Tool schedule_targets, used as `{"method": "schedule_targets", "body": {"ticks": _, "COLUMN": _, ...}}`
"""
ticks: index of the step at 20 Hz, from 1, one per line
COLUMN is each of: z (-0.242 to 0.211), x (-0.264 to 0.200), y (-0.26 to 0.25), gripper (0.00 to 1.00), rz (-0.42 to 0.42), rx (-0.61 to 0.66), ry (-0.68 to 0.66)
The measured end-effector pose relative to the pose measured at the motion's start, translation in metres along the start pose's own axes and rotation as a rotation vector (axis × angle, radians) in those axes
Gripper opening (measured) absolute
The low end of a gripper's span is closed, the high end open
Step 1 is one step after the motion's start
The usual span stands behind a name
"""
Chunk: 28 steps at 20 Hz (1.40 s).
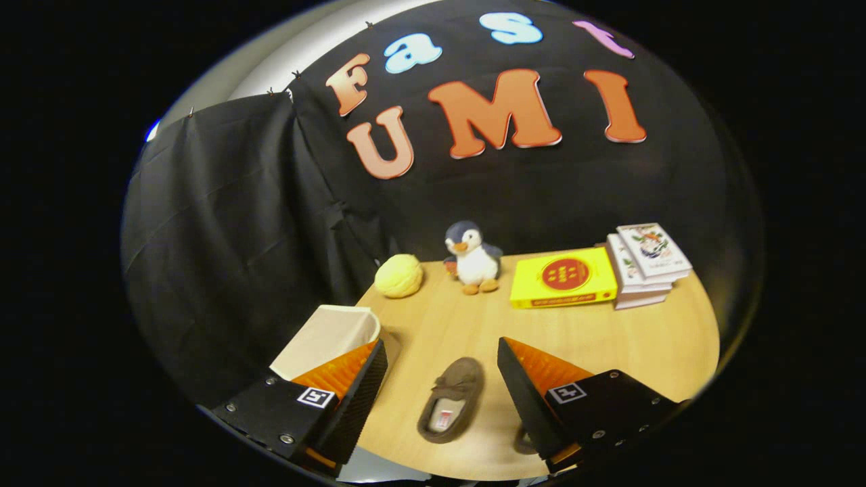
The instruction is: Open the storage box then place both shoes into the box .Put the left shoe in first, then the right shoe, with the right side of both shoes facing outward in a uniform manner.
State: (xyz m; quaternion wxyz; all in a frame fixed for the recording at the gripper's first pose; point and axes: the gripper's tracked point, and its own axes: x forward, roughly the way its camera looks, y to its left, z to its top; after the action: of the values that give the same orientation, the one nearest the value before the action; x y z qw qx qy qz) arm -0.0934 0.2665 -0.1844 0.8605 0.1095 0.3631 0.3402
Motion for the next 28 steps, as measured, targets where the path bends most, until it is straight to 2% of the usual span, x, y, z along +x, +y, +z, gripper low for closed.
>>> {"method": "schedule_targets", "body": {"ticks": 9, "z": -0.082, "x": 0.077, "y": 0.113, "gripper": 0.98, "rz": 0.331, "rx": 0.174, "ry": 0.347}}
{"method": "schedule_targets", "body": {"ticks": 14, "z": -0.128, "x": 0.101, "y": 0.145, "gripper": 0.98, "rz": 0.462, "rx": 0.28, "ry": 0.493}}
{"method": "schedule_targets", "body": {"ticks": 19, "z": -0.161, "x": 0.144, "y": 0.161, "gripper": 0.97, "rz": 0.469, "rx": 0.345, "ry": 0.542}}
{"method": "schedule_targets", "body": {"ticks": 25, "z": -0.179, "x": 0.159, "y": 0.177, "gripper": 0.97, "rz": 0.515, "rx": 0.44, "ry": 0.575}}
{"method": "schedule_targets", "body": {"ticks": 27, "z": -0.178, "x": 0.153, "y": 0.183, "gripper": 0.94, "rz": 0.534, "rx": 0.479, "ry": 0.576}}
{"method": "schedule_targets", "body": {"ticks": 28, "z": -0.173, "x": 0.15, "y": 0.183, "gripper": 0.87, "rz": 0.535, "rx": 0.483, "ry": 0.565}}
